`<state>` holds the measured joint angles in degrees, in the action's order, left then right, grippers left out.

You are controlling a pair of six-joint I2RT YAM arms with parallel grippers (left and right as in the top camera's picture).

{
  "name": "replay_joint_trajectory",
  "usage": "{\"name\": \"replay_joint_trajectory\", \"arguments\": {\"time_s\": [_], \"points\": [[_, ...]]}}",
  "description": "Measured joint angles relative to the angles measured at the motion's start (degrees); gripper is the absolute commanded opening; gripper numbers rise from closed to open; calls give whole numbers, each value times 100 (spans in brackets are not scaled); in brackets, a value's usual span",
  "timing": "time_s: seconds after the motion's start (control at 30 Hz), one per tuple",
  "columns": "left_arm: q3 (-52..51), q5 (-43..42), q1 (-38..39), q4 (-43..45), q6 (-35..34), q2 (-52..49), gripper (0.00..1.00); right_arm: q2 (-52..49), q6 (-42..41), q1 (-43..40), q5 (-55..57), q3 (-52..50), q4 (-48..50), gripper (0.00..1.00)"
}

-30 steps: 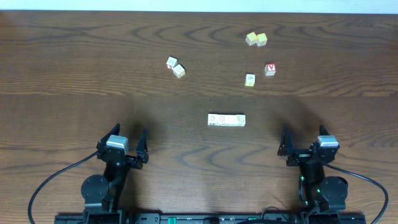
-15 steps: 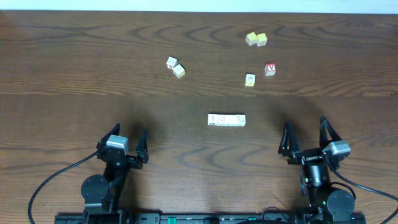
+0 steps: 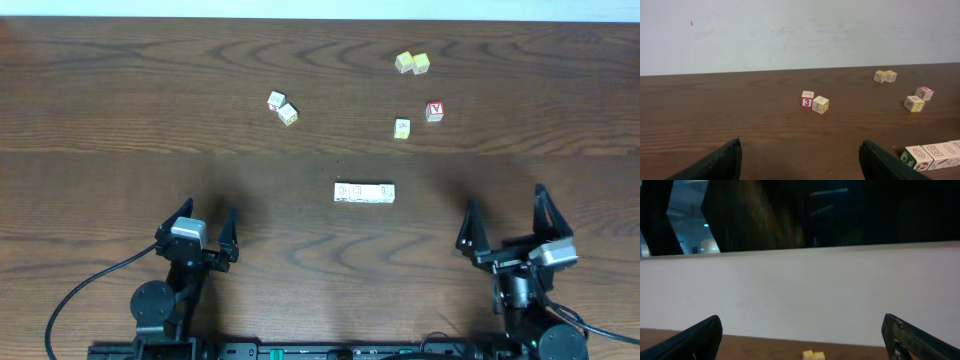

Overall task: Lift 4 blocks
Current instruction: 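Raise both arms and swing grippers toward the row of white blocks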

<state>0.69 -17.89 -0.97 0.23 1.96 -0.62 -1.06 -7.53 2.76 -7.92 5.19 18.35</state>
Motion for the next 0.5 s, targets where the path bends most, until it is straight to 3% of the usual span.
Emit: {"name": "replay_joint_trajectory", "arguments": {"time_s": [0.5], "points": [[20, 0, 0, -20, 0, 0, 75, -2090, 442, 0, -4, 2199, -2070, 99]]}}
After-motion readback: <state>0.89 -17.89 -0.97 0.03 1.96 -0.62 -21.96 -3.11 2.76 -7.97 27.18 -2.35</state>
